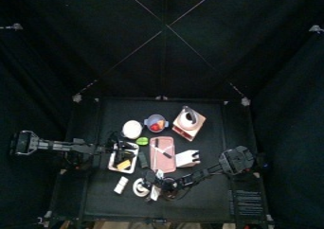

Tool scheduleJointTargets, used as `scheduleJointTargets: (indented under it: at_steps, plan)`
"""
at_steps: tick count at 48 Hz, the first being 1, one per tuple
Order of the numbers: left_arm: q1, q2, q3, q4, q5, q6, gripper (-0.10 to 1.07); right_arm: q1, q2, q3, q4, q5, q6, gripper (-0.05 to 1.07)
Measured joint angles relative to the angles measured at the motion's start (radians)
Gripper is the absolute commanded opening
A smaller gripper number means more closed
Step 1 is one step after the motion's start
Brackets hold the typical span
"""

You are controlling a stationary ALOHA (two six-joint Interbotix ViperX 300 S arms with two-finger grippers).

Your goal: Place cookie cutter on small plate

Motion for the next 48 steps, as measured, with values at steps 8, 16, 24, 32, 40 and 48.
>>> scheduleJointTargets:
  at_steps: [8,16,24,32,40,48]
  plan:
    - [0.000,0.000,0.000,0.000,0.000,0.002,0.84,-0.002,0.005,-0.002,-0.003,-0.002,-0.002,0.54]
    - [0.000,0.002,0.000,0.000,0.002,0.002,0.84,-0.003,0.012,0.000,-0.003,-0.002,-0.002,0.54]
    - [0.000,0.002,0.000,0.000,0.000,0.003,0.84,-0.006,0.020,0.000,-0.002,-0.002,0.000,0.56]
    - [0.000,0.000,0.000,0.000,0.002,0.003,0.84,-0.009,0.021,0.000,0.002,-0.002,-0.002,0.63]
    - [0.000,0.002,0.000,0.000,0.000,0.003,0.84,-0.009,0.021,0.000,0.009,-0.003,0.000,0.67]
    - [0.000,0.002,0.002,0.000,0.000,0.003,0.84,-0.009,0.025,-0.002,0.012,-0.003,-0.002,0.69]
